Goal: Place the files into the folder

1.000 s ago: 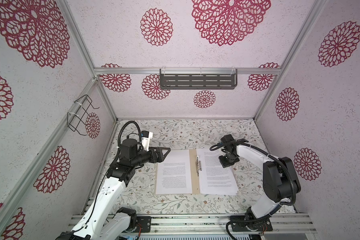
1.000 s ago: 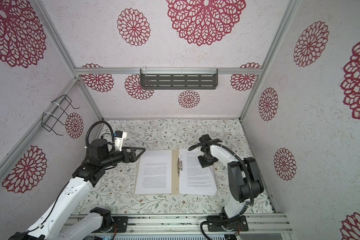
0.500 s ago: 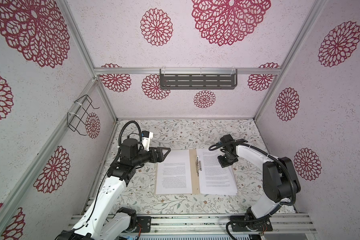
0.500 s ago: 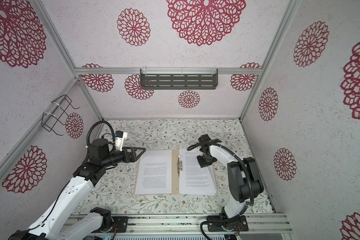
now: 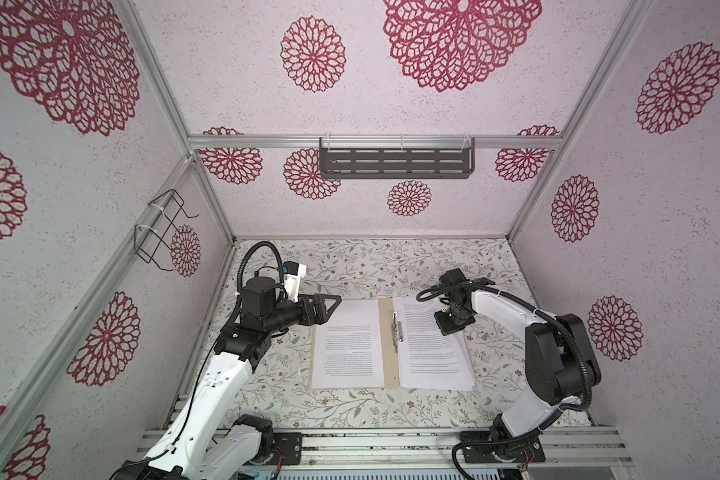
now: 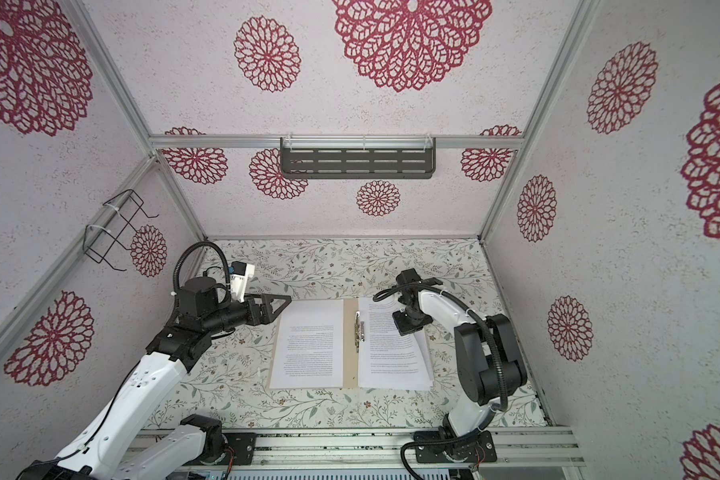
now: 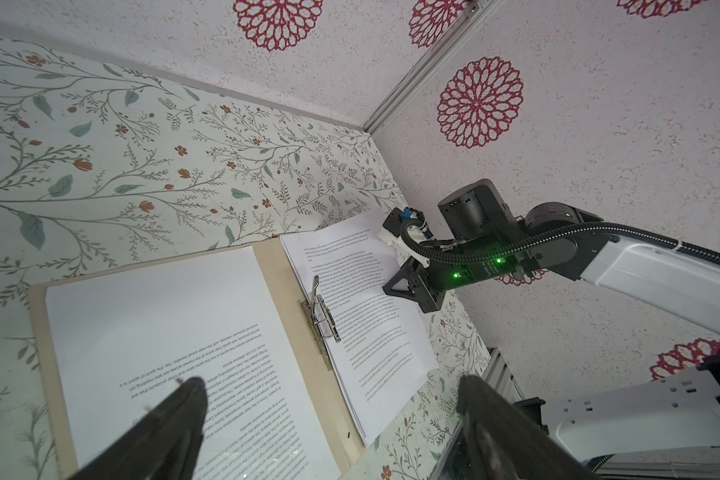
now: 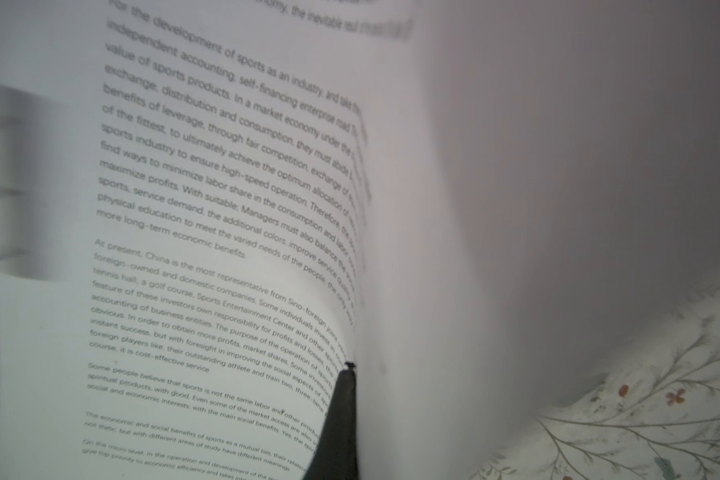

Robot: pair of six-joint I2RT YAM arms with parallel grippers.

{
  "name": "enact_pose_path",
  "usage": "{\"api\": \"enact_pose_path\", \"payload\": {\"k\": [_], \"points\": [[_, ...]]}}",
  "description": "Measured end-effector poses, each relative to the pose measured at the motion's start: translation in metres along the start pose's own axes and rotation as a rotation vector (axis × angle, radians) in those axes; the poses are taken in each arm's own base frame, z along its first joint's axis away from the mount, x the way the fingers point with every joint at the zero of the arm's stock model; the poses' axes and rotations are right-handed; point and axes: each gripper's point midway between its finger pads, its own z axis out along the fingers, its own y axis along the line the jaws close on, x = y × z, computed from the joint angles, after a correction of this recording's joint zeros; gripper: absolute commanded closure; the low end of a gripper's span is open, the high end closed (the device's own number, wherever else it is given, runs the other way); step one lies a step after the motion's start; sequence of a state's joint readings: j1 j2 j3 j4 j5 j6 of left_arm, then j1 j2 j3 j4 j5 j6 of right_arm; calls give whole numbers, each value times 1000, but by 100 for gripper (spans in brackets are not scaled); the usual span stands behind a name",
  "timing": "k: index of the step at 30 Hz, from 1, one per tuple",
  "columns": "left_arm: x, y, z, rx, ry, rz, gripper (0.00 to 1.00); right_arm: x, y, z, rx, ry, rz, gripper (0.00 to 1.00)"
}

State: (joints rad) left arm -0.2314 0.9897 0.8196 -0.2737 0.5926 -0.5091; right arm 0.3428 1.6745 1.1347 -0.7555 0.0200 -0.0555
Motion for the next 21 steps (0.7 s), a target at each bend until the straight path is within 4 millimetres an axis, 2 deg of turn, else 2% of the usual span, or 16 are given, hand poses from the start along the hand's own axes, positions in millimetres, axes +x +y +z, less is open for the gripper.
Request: {"api": "enact_pose_path", "payload": {"k": [16,21], "points": [[0,0,0,0,0,0,3,0,5,1,-17,0,0,100],[0,0,0,0,0,0,3,5,5,4,-16,11,2,87]]}}
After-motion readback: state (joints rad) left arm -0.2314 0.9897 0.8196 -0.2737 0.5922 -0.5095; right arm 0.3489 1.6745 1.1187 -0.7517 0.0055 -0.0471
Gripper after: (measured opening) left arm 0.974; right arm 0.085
